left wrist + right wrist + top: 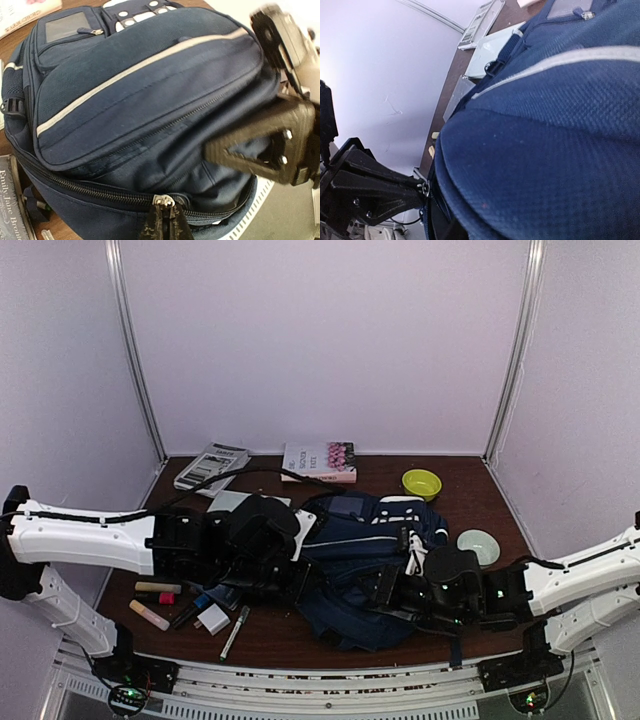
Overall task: Pack the student bag
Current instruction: Unzip the largest pocket of the student bag.
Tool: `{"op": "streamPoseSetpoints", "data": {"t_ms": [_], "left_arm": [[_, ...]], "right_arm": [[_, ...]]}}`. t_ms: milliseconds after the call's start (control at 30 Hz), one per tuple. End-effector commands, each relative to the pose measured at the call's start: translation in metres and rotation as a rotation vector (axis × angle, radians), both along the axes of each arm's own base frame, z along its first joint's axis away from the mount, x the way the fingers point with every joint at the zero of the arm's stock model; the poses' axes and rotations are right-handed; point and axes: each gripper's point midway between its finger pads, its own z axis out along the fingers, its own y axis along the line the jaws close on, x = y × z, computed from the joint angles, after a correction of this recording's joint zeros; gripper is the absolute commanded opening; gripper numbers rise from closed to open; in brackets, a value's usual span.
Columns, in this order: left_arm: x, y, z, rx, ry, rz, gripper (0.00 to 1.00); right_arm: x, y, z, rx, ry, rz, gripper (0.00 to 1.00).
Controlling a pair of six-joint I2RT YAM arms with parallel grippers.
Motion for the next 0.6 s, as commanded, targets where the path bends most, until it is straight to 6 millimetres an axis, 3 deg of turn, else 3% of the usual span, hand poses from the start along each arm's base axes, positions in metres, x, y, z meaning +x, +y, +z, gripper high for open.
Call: {"op": "streamPoseSetpoints", "data": {"t_ms": [0,67,333,433,567], "left_arm": [[-0.016,-0.028,0.055,-0.229,-0.056,-0.088,0.0],[-0.014,-0.021,0.048,-0.204,-0.057,-0.065,0.0],[0.015,0.026,0.019,-0.006,-0.113,0.063,0.0],[0.025,0.043,0.015,0.025,-0.122,0.093,0.0],[0.029,0.059,0.016,0.042,-0.127,0.114,0.0]], "right_arm": [[0.014,0.001,0.043,0.029,-0.1,-0.071,0.06],[0.012,0.004,0.052,-0.006,-0.122,-0.042,0.0],[-0.023,0.007,0.078,-0.083,-0.145,0.212,0.0],[-0.035,0.002,0.09,-0.065,-0.151,0.284,0.0],[-0.035,-0.014,0.095,-0.081,-0.167,0.287,0.0]]}}
